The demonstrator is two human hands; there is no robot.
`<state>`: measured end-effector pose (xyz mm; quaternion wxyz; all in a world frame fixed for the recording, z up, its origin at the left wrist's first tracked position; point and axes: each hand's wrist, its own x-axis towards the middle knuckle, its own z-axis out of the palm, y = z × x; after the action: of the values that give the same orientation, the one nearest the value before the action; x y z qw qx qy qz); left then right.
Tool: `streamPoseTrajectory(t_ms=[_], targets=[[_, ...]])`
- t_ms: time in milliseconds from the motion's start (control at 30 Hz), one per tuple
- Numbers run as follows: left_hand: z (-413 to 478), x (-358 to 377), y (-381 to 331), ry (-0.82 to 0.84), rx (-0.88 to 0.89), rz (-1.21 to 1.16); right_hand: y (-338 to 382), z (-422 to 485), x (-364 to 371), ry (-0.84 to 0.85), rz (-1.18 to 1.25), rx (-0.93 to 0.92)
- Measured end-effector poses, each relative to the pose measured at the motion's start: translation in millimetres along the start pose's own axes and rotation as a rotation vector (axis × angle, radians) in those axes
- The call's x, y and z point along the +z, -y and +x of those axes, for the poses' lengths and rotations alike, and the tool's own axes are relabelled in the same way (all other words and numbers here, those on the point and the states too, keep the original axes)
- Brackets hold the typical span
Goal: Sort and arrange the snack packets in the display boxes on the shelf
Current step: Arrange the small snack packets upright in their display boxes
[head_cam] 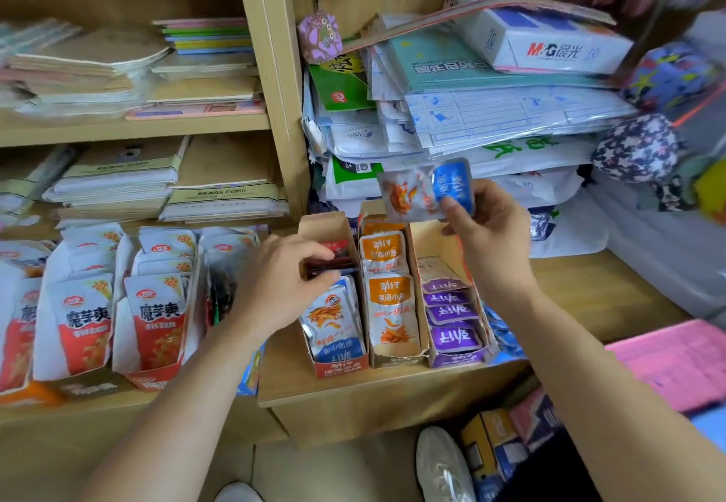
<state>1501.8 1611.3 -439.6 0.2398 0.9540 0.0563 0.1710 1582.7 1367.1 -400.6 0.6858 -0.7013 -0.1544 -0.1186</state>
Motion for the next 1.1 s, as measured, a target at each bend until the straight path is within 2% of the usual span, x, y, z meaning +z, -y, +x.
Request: streamPoseTrajectory(t_ms=[133,200,300,467,567,700,833,967,1100], targets=[[0.5,4.9,-8.1,-0.049,-0.002,0.036,-5.0,5.4,-49.9,-0.238,-0.131,-0.043],[3.4,5.0,-12.5,-0.006,0.011,0.05,-8.6,4.7,-71.4,-0.312,-0.172,-0.009],[6.9,4.0,-18.4,0.01,0.02,0.101,-11.0,-0.9,-96.2,-0.357,-0.222,0.026],[9.2,2.7,-34.7,-0.236,0.058,0.199,-6.2,-17.8,-123.4,-0.395,-0.268,0.059],[7.6,5.7,-33.0,-0.167,0.046,0.224,-4.7,-30.8,-132.6,-0.428,-0.344,0.048],[4.0,6.0,-18.7,-0.009,-0.051,0.077,-14.8,-35.1,-142.2,-0.418,-0.508,0.097],[4.8,2.1,-13.0,0.027,-0.069,0.028,-23.9,-32.6,-142.3,-0.278,-0.632,0.184],[-0.8,5.4,-15.7,-0.071,-0.048,0.067,-30.6,-34.7,-140.9,-0.177,-0.689,0.222],[-5.2,0.8,-32.4,-0.293,-0.032,0.039,-24.6,-38.3,-143.3,-0.279,-0.591,0.144]])
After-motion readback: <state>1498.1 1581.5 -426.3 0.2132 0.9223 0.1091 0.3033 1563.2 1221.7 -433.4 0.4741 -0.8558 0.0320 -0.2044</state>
